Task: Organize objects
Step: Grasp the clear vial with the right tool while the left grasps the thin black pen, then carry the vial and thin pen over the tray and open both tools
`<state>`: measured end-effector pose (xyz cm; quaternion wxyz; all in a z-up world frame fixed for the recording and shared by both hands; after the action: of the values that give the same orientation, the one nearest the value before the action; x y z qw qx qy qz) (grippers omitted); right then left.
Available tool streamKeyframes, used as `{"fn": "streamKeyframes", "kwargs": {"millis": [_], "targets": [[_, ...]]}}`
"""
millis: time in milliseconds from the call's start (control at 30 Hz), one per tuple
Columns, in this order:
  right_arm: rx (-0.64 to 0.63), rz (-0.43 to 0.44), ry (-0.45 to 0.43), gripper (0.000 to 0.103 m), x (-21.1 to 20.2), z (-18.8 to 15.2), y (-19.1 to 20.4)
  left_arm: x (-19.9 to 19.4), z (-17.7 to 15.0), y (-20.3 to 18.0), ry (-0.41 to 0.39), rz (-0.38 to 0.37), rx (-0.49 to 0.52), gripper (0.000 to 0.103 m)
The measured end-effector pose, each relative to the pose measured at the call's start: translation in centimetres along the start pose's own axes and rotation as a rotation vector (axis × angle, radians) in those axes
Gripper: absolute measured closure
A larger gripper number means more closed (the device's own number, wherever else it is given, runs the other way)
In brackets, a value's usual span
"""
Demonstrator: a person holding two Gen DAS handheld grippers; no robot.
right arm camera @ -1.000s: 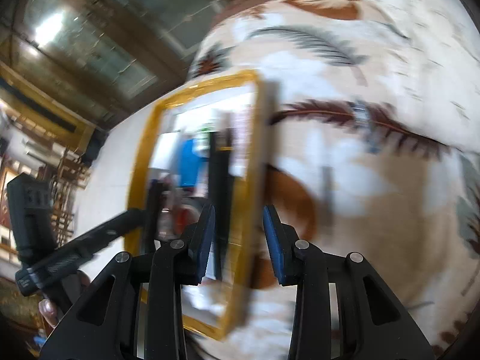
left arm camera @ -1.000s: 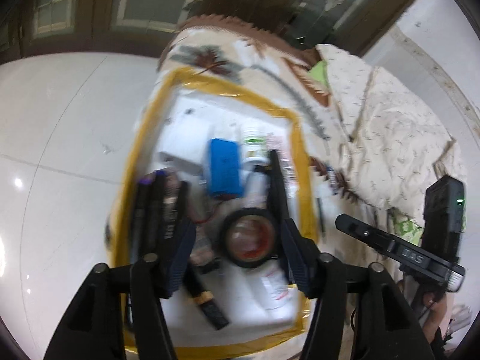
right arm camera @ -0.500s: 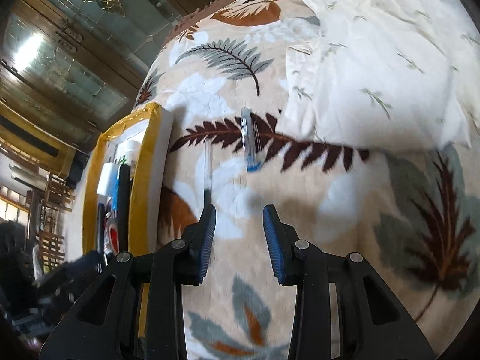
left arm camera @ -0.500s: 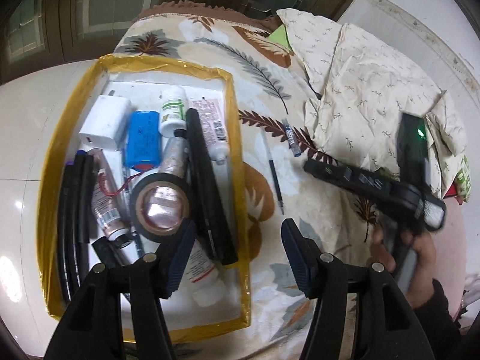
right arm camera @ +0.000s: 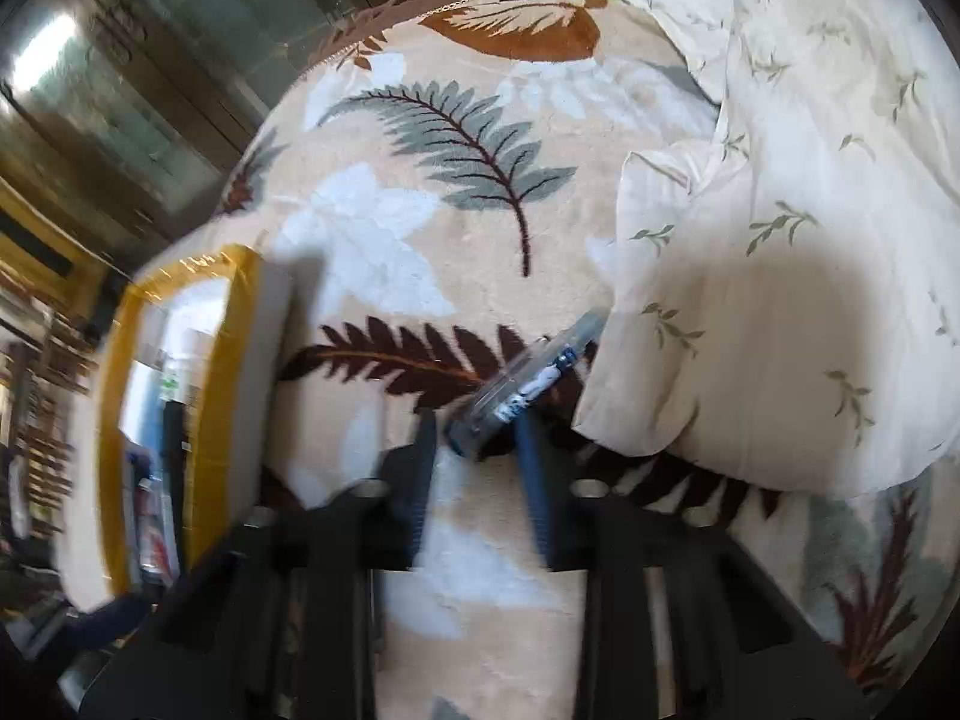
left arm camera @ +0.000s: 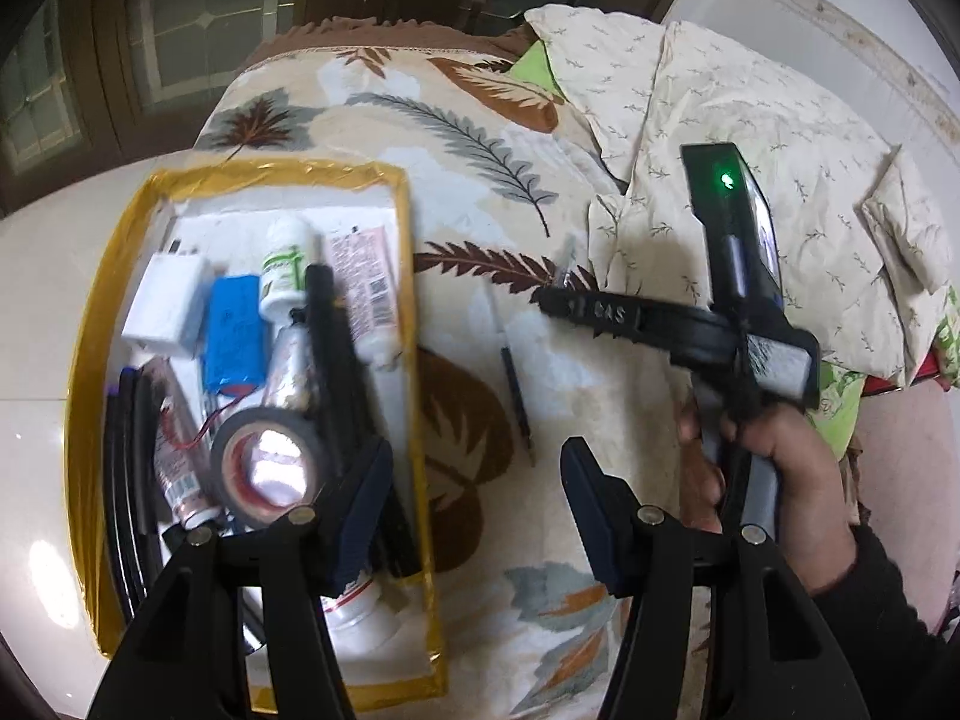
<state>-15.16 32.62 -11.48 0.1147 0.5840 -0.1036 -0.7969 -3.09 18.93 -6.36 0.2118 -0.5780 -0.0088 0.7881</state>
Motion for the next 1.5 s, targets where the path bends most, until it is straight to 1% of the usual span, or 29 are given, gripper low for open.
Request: {"fn": "streamKeyframes", "kwargs": {"millis": [67,167,233,267,333,400,467,533,567,600,633,667,700,800,833,867,900,933,1033,1133,1167,1200,1233,1267,1300,1367,1400,1500], "targets": [[0.025,0.039,0.002,0.093,-0.3,-0.5,-0.6,0.2,0.7,-0.8,0.003,-0.007,0.008,0.048],[0.083,0.099,0.000,0.093,-1.4,-2.1,-2.2,1.3,1.8,-1.9,0.015,0.023,0.031,0.050],[0.108,0.153,0.003,0.093,-1.9,-3.4,-3.3,2.4,2.6,-2.5,0.041,0.021,0.033,0.050],[0.118,0.162,0.000,0.093,-2.3,-4.0,-3.9,3.2,2.9,-2.8,0.057,0.030,0.032,0.051],[0.130,0.191,-0.006,0.093,-2.7,-4.6,-4.7,4.5,3.6,-3.3,0.075,0.046,0.031,0.068],[0.149,0.204,-0.007,0.093,-3.3,-5.5,-5.7,6.1,4.0,-3.8,0.106,0.090,0.040,0.074],[0.153,0.203,0.011,0.093,-3.5,-6.6,-6.1,7.4,4.2,-4.1,0.141,0.091,0.031,0.075],[0.145,0.181,0.021,0.093,-3.4,-7.2,-6.2,8.5,4.5,-4.1,0.152,0.142,0.032,0.077],[0.155,0.181,0.023,0.093,-3.6,-7.8,-6.4,8.9,4.6,-4.0,0.158,0.142,0.025,0.077],[0.161,0.193,0.027,0.093,-3.6,-8.0,-6.5,9.3,4.8,-4.1,0.165,0.139,0.027,0.079],[0.164,0.203,0.026,0.093,-3.7,-8.1,-6.6,9.9,4.9,-4.0,0.173,0.166,0.037,0.089],[0.164,0.205,0.020,0.093,-3.8,-8.3,-6.7,10.3,4.9,-3.8,0.184,0.191,0.043,0.095],[0.163,0.212,0.014,0.093,-3.8,-8.3,-6.7,10.7,4.9,-3.5,0.194,0.196,0.041,0.097],[0.156,0.235,-0.002,0.091,-4.1,-7.8,-6.2,10.3,4.4,-3.0,0.176,0.161,0.037,0.100],[0.152,0.236,-0.012,0.086,-4.3,-7.4,-6.0,10.0,4.2,-2.9,0.178,0.139,0.028,0.100],[0.151,0.231,-0.017,0.073,-4.4,-7.1,-5.8,9.6,3.8,-2.7,0.179,0.110,0.015,0.100],[0.144,0.229,-0.019,0.068,-4.3,-6.5,-5.5,9.0,3.5,-2.5,0.172,0.084,0.007,0.100],[0.140,0.223,-0.021,0.066,-4.2,-6.0,-5.2,8.3,3.3,-2.5,0.158,0.067,0.008,0.100],[0.115,0.184,-0.015,0.066,-3.6,-4.3,-4.5,6.3,2.2,-2.1,0.141,0.012,-0.008,0.100],[0.123,0.155,0.009,0.066,-2.3,-3.1,-4.3,4.7,1.2,-1.8,0.133,-0.032,-0.020,0.100],[0.135,0.151,0.010,0.071,-1.7,-2.6,-4.4,4.1,0.8,-1.7,0.142,-0.050,-0.017,0.100],[0.140,0.130,0.005,0.076,-1.6,-2.3,-4.4,3.7,0.9,-1.6,0.137,-0.049,-0.014,0.100],[0.128,0.101,0.002,0.084,-1.6,-2.2,-4.2,3.2,0.8,-1.5,0.126,-0.039,-0.009,0.100],[0.100,0.045,-0.001,0.087,-1.6,-2.3,-3.8,2.8,0.7,-1.1,0.125,-0.038,-0.010,0.100],[0.091,0.021,-0.003,0.088,-1.6,-2.5,-3.6,2.6,0.6,-0.7,0.128,-0.049,-0.019,0.100],[0.070,0.002,-0.001,0.088,-1.7,-3.1,-3.0,2.1,0.5,0.3,0.116,-0.051,-0.035,0.100],[0.058,-0.003,0.001,0.088,-1.8,-3.7,-2.7,1.9,0.2,0.8,0.119,-0.065,-0.050,0.100],[0.051,0.012,0.017,0.088,-2.0,-5.6,-1.9,1.3,-0.5,3.1,0.114,-0.081,-0.095,0.100]]}}
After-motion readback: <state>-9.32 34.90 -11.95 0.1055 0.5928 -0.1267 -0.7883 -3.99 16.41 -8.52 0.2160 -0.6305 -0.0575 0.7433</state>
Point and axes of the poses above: each gripper's, at about its wrist camera, not at the fingertips, and x roughly the way its jaws point, y to its left, z to its top, the point moved 5 cm from there along x, roughly the way its jaws point, and after that the axes turned 7 degrees about y, right-handed, at the moved point
